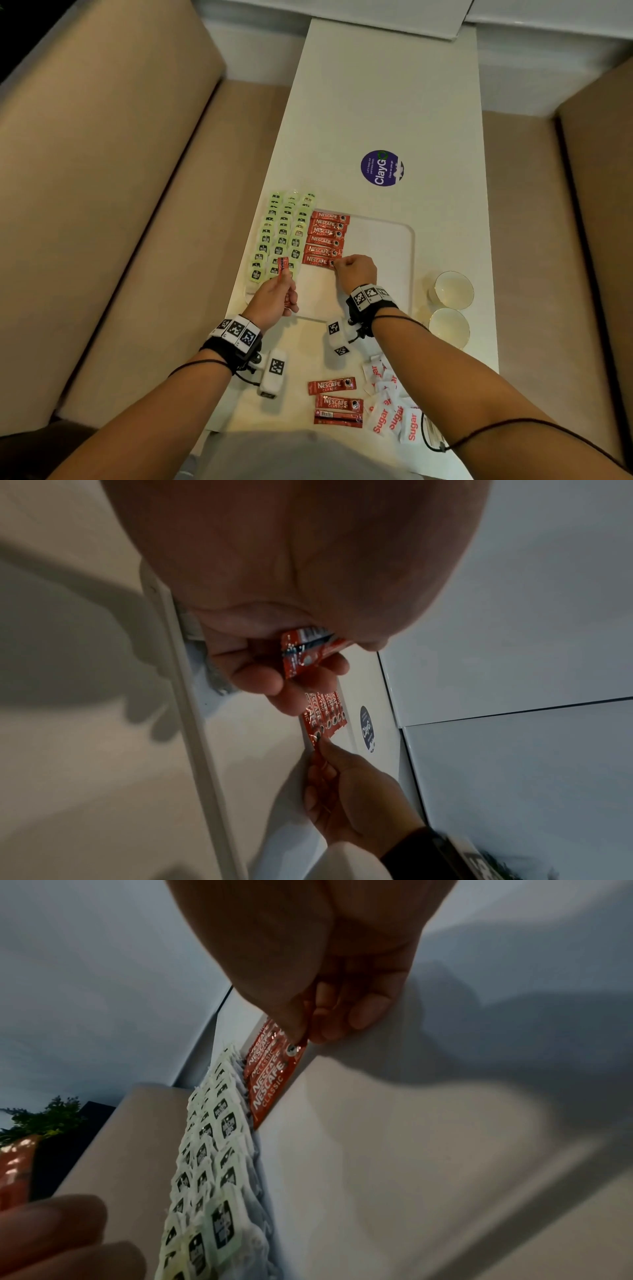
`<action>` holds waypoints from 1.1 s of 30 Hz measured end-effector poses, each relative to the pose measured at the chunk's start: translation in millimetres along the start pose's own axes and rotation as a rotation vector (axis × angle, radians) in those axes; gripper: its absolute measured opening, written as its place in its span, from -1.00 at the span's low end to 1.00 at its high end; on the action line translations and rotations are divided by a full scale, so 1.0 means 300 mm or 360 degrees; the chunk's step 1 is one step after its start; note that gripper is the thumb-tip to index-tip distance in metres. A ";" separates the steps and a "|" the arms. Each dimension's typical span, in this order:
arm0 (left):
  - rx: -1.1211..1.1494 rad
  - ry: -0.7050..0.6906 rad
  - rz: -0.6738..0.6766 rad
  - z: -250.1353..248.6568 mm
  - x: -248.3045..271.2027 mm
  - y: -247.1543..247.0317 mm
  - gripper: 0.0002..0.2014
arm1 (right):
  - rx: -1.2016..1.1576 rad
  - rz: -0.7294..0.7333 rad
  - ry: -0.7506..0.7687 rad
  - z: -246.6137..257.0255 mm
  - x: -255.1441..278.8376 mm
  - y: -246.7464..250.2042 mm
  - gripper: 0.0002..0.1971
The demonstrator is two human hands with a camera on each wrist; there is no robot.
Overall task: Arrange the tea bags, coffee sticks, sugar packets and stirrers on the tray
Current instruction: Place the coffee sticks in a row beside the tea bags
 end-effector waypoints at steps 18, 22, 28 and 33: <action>-0.0093 -0.0086 0.0102 0.026 -0.041 0.037 -0.82 | 0.0091 -0.0104 0.0012 -0.006 -0.015 -0.019 -0.72; -0.0240 -0.0154 0.0084 0.020 -0.032 0.044 -0.82 | -0.0082 -0.0096 0.0047 -0.005 0.025 0.015 -0.65; -0.0566 -0.0327 0.0133 0.021 -0.035 0.049 -0.79 | -0.0193 0.0446 0.0343 0.037 0.140 0.045 -0.62; -0.0676 -0.0388 0.0239 -0.004 -0.022 0.022 -0.69 | -0.0090 0.0669 0.0446 0.045 0.194 0.046 -0.63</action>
Point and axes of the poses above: each hand's wrist, its own x-axis away from the middle knuckle, its own y-axis out of the back of the hand, z = x × y, the point moved 1 cm from there along -x, towards the middle knuckle, and after that the axes turned 7 degrees about -x, right-handed, at the moved point
